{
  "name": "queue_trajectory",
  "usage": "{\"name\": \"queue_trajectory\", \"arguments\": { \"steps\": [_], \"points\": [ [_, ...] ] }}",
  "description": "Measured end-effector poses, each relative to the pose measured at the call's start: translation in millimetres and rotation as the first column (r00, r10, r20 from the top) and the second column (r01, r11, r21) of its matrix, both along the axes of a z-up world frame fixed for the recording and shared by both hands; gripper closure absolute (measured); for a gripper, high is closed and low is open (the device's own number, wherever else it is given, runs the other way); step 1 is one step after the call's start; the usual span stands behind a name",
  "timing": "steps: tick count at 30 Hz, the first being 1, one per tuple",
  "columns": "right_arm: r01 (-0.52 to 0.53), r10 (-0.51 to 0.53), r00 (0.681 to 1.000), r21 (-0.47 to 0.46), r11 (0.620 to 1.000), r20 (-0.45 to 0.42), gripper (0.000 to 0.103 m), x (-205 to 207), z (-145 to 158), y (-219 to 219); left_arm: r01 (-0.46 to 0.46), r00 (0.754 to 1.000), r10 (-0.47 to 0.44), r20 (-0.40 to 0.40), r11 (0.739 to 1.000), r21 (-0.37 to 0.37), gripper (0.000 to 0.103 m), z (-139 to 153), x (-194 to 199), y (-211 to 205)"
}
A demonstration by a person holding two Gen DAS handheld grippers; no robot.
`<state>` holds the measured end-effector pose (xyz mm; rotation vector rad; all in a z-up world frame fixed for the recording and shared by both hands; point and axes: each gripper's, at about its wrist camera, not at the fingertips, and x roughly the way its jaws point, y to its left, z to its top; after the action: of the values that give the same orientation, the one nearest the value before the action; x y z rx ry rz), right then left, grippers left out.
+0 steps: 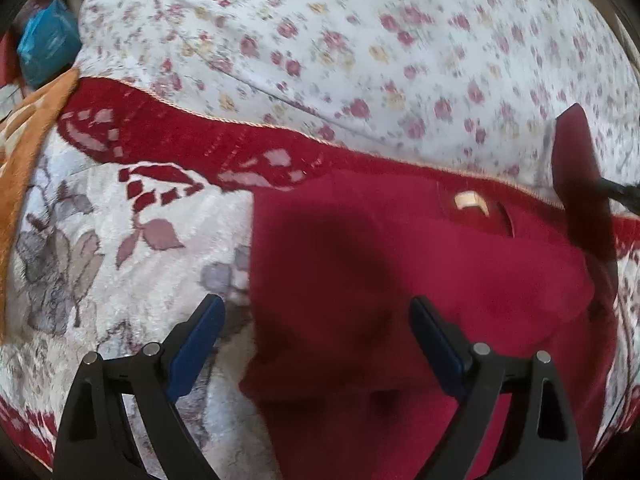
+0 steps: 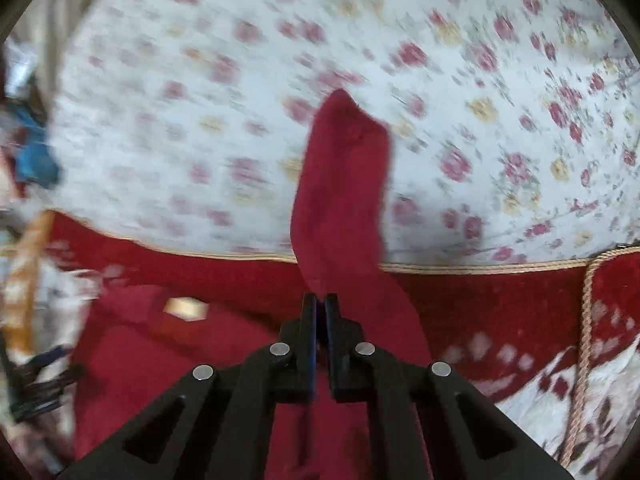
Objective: Fold small clothes
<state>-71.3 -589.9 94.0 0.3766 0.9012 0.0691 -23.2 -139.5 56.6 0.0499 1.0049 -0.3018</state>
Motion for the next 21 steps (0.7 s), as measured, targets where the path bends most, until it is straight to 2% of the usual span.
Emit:
{"name": "queue_trajectory", "arguments": {
  "steps": [2,6,10,13,17,18,21],
  "points": [
    [-0.088,0.087,0.996,0.051,0.995,0.029,0.098,-13,17,17,-0.019,1.0,0.019,0.005,1.0,-0.024,0.011,6,-1,8],
    [-0.276,0.271,0.961,0.099,0.956,0.058,0.098,-37,44,71,-0.066,0.997,0.068,0.041,0.997,-0.044,0.011,19,-1,28],
    [-0.476,0.466,0.88,0.148,0.867,0.097,0.098,-45,59,129,-0.134,0.989,0.14,0.054,0.985,-0.105,0.011,33,2,56],
    [-0.551,0.546,0.834,0.155,0.82,0.077,0.098,-30,49,165,-0.167,0.983,0.176,0.058,0.977,-0.131,0.011,38,3,71],
    [-0.556,0.564,0.825,0.116,0.823,-0.04,0.098,16,3,200,-0.176,0.981,0.185,0.052,0.974,-0.14,0.011,38,7,76],
    [-0.542,0.549,0.833,0.093,0.835,-0.071,0.098,28,-9,206,-0.171,0.982,0.18,0.05,0.975,-0.14,0.011,37,8,76],
    [-0.44,0.429,0.885,-0.022,0.898,-0.18,0.098,69,-58,215,-0.146,0.987,0.153,0.056,0.983,-0.116,0.011,34,10,67]
  ]
}}
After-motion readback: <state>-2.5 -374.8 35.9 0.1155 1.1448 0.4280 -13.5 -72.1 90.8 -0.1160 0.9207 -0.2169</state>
